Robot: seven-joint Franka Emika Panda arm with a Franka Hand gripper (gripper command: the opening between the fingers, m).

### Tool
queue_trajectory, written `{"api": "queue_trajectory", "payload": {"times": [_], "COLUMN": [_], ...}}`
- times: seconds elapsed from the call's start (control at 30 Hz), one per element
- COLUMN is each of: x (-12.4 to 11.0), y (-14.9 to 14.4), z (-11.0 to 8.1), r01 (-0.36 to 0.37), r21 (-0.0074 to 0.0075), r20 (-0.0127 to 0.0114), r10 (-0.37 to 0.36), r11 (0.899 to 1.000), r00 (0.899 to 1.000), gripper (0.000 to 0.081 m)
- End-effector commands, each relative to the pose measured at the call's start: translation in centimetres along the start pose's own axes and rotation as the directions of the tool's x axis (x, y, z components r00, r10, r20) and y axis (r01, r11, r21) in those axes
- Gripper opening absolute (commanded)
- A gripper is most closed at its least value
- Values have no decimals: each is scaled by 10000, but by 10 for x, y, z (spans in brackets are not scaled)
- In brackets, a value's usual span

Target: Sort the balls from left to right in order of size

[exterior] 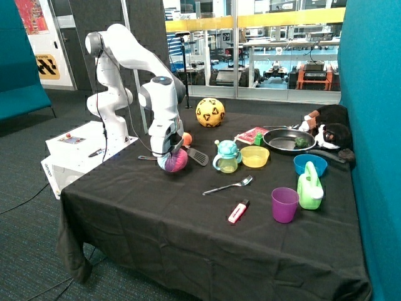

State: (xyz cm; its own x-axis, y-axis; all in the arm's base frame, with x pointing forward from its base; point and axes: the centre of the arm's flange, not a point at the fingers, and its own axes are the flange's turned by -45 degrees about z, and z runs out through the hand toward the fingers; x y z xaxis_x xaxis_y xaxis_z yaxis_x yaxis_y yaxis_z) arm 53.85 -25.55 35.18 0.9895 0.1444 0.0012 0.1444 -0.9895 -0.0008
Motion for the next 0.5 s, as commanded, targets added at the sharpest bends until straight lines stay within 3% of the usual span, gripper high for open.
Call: {"api": "queue_trajectory", "payload": {"times": [0.0, 0.47], "x": [2, 8], "y": [-12, -52], "z": [-21, -47], "r01": [411, 1364], "r21": [-7, -6], "r20": [13, 13], "r10": [-411, -1364], "r11": [9992, 9907], "r00": [9992, 9907], "gripper": [0, 0]}}
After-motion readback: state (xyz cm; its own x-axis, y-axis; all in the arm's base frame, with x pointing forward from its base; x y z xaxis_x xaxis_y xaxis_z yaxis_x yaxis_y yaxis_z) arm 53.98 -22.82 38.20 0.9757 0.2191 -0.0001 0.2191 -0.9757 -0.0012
